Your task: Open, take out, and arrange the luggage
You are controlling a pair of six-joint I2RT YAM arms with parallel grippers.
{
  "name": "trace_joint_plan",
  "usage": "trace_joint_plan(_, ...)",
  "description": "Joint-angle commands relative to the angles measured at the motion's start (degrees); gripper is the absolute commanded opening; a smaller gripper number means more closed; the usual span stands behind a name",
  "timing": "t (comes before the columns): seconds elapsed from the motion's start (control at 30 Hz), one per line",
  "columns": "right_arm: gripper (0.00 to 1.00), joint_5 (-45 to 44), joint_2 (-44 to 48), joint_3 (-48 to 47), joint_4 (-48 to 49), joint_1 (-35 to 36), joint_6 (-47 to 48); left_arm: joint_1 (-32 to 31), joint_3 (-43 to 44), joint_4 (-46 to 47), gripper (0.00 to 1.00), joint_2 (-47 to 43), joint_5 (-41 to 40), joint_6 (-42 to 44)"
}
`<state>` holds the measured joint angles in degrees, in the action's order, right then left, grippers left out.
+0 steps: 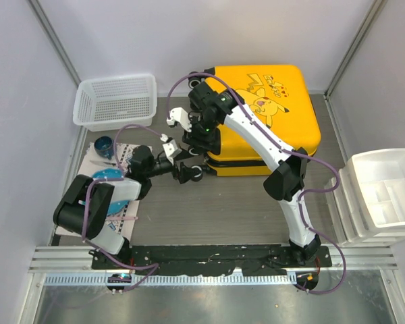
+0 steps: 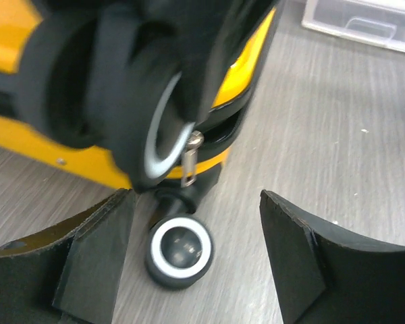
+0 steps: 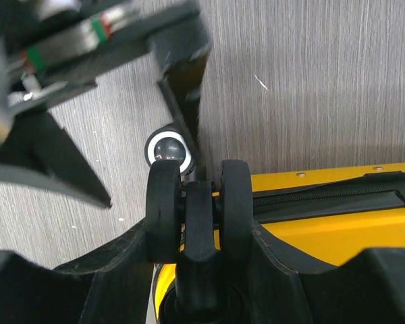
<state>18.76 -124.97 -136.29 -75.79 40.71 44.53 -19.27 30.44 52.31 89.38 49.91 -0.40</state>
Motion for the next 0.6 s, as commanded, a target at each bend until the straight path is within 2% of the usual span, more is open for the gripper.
trace_joint_plan(0.0,0.00,0.92,6.57,0.93,0.73,-2.12,-8.41,-3.58,-0.64,8.85,0.76,1.31,-4.29,-1.79)
trace_joint_plan(0.07,0.00,1.19,6.75,1.38,0.64,-2.12,-9.28,-3.58,-0.82,10.52,0.69,2.54,-5.78,-2.41)
trace_joint_plan(0.1,0.00,1.27,6.93,1.46,0.64,-2.12,-9.55,-3.50,-0.90,11.14,0.61,3.16,-6.57,-2.50)
trace_joint_plan(0.2,0.00,1.36,7.10,2.08,0.29,-2.12,-10.17,-3.58,-0.12,13.59,0.54,5.79,-4.92,-4.51)
trace_joint_plan(0.57,0.00,0.75,7.28,2.34,-0.32,-2.12,-11.22,-4.29,2.26,18.96,0.53,11.16,-5.61,-6.80)
